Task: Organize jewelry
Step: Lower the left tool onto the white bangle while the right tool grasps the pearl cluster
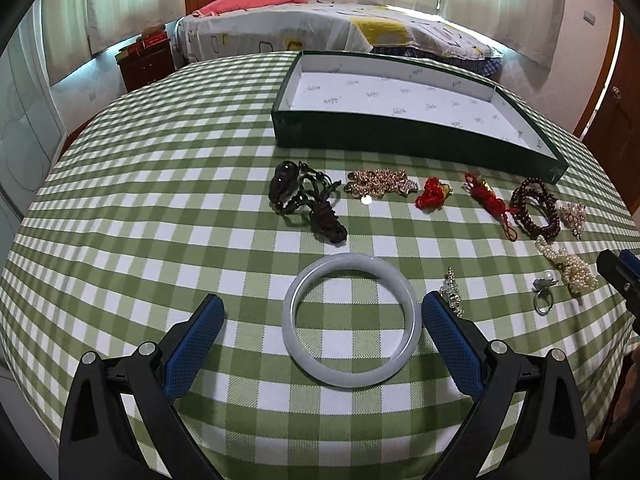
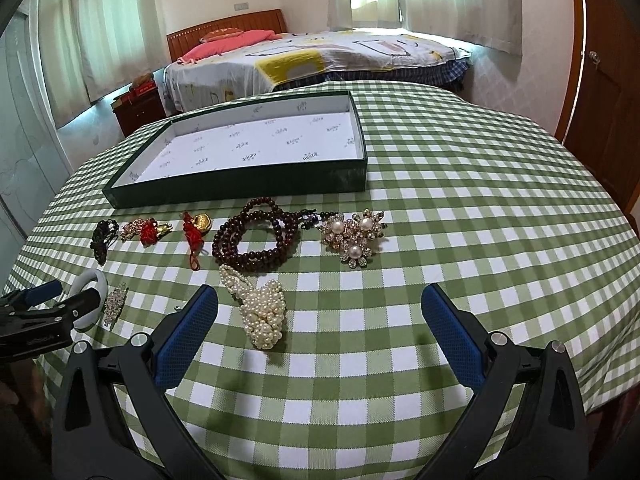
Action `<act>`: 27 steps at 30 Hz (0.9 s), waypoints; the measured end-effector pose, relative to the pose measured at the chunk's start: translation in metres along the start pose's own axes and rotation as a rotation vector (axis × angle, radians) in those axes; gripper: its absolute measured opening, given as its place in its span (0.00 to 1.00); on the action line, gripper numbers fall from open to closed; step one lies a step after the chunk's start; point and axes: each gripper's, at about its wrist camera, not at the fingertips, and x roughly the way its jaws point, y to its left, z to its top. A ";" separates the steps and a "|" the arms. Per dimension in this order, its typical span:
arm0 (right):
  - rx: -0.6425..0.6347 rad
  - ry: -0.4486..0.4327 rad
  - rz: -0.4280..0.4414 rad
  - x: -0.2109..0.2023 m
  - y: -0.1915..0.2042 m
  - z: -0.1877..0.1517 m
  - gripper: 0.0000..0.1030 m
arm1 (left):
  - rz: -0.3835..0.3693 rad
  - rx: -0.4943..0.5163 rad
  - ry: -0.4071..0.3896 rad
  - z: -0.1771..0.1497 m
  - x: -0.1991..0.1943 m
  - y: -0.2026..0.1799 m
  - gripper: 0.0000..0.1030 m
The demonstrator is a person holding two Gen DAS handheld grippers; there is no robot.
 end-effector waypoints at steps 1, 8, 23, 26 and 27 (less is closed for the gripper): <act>0.000 0.002 0.001 0.001 0.000 0.000 0.96 | -0.001 0.001 0.002 0.000 0.001 -0.001 0.93; -0.017 0.024 0.016 0.010 0.005 -0.002 0.92 | 0.029 0.035 -0.003 0.001 0.008 -0.005 0.94; -0.079 0.064 0.049 0.024 0.022 -0.005 0.75 | 0.022 0.044 -0.019 -0.002 0.008 -0.004 0.93; -0.086 0.067 0.051 0.025 0.024 -0.006 0.74 | 0.020 0.048 -0.028 -0.005 0.006 -0.004 0.91; -0.087 0.071 0.055 0.026 0.024 -0.007 0.73 | 0.019 0.051 -0.031 -0.005 0.005 -0.004 0.88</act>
